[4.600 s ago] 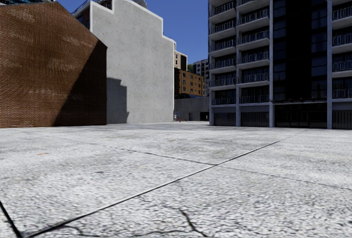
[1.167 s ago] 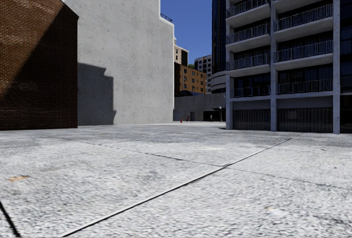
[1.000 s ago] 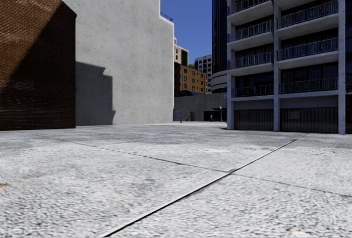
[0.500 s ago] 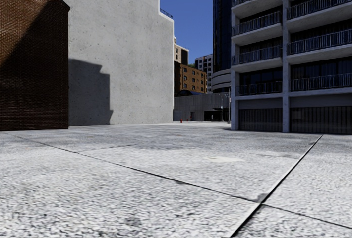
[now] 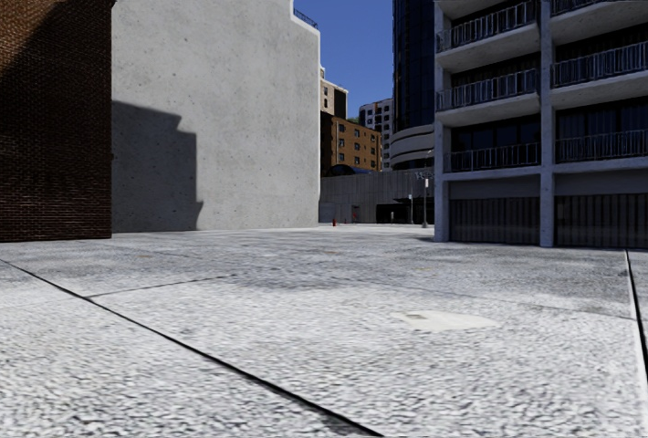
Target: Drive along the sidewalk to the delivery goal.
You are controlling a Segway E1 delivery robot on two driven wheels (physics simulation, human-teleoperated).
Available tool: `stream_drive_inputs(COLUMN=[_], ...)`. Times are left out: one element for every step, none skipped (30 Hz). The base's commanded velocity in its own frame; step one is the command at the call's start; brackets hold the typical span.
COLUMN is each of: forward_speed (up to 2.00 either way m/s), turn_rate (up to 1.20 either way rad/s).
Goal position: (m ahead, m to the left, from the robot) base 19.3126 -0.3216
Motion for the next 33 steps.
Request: stream_drive_inputs(forward_speed=[2.00, 2.00, 2.00, 2.00, 2.00, 2.00, 2.00, 2.00, 2.00, 2.00, 2.00, 2.00, 2.00, 2.00, 2.00, 2.00, 2.00, 2.00, 2.00, 2.00, 2.00, 2.00, 2.00, 2.00, 2.00, 2.00, 2.00, 2.00, 2.00, 2.00, 2.00, 2.00, 2.00], turn_rate=[0.00, 0.00, 0.00, 0.00, 0.00, 0.00, 0.00, 0.00, 0.00, 0.00, 0.00, 0.00, 0.00, 0.00, 0.00, 0.00, 0.00, 0.00, 0.00, 0.00, 0.00, 0.00, 0.00, 0.00, 0.00, 0.00, 0.00, 0.00, 0.00, 0.00, 0.00, 0.00, 0.00])
